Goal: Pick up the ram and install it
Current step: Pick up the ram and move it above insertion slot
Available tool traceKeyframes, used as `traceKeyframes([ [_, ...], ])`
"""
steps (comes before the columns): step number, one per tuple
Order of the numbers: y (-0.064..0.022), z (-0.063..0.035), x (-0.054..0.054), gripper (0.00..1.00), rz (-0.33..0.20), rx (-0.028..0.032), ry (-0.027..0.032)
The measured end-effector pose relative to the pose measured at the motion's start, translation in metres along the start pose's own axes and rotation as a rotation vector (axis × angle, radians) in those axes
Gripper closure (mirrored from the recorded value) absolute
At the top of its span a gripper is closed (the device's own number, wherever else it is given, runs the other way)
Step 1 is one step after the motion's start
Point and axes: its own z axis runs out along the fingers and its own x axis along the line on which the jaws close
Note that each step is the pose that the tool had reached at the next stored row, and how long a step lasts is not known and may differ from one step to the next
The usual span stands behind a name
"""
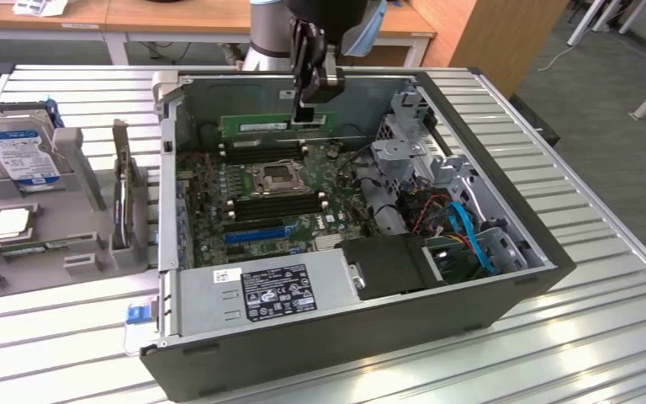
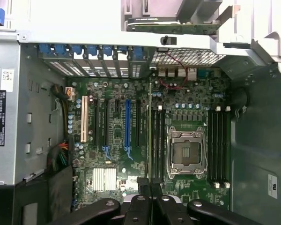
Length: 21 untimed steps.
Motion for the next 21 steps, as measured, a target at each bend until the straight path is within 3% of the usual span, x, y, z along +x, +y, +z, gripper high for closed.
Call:
traceKeyframes([
  [21,0.0001,0.0013,-0.024,0.88,0.006,0.0003,0.0002],
])
